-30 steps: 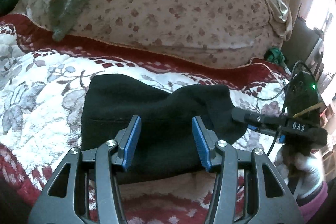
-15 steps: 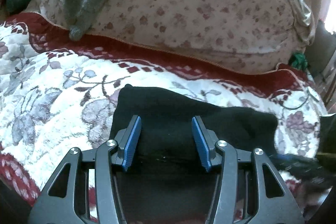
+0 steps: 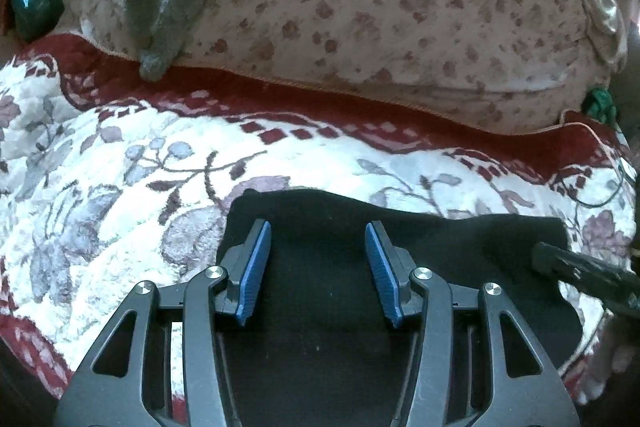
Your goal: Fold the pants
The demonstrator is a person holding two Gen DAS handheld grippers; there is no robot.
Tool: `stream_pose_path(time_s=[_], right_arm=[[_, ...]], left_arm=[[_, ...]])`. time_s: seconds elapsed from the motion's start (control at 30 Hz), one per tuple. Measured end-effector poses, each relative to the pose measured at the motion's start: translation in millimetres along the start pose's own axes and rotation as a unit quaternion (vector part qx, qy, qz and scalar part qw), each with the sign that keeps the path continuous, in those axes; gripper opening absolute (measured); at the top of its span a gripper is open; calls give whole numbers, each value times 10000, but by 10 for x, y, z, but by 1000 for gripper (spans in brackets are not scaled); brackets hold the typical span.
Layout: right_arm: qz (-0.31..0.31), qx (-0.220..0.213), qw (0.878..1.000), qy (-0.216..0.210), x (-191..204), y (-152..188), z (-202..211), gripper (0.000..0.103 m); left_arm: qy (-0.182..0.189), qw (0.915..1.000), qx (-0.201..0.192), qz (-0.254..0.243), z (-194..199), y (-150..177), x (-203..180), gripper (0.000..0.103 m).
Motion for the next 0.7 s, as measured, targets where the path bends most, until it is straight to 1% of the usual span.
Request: stream_pose_path(time_s=[0.07, 0.13, 0.2, 0.27, 0.37, 0.47, 0.53, 0.6, 0.67, 0.7], right_arm=[[60, 12, 9999, 88, -32, 48, 25, 15], [-54, 37, 9999, 155, -126, 99, -11, 15], [-149, 40, 9998, 125, -192, 148, -43, 15], [-114, -22, 9998, 153, -163, 145, -2, 15], [-103, -74, 9995, 289, -97, 125, 75, 17], [-72, -137, 9990, 430, -12, 119, 152, 21], [-17, -217, 9985, 497, 52, 119, 192, 24], [46, -317, 9981, 535, 135, 131, 235, 28], [77, -332, 9979, 548, 194, 140, 256, 35], [121, -324, 9977, 574, 233, 147, 259, 36]], left_arm=[[88, 9999, -30, 126, -43, 9, 53, 49], [114, 9998, -49, 161, -95, 37, 55, 49], [-9, 9999, -144, 46, -80, 66, 5, 49], [-52, 9998, -168, -59, -54, 69, -24, 49], [51, 9999, -95, 34, -14, 60, 14, 49], [66, 9999, -67, 103, 41, 70, 23, 49], [6, 10000, -76, 64, 98, 95, 0, 49], [-31, 10000, -77, 35, 135, 116, -14, 49], [-18, 10000, -75, 38, 179, 142, -19, 49], [-13, 10000, -85, 50, 207, 154, -19, 49]])
Point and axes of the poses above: each gripper's, at about its wrist camera, not at the fingertips, and z roughly against the way its jaws point, x to its left, y to its underside, the point moved 1 cm from there along -z, roughly the way its jaws point, and after that the axes turned 7 degrees about x, right-handed, at the moved point
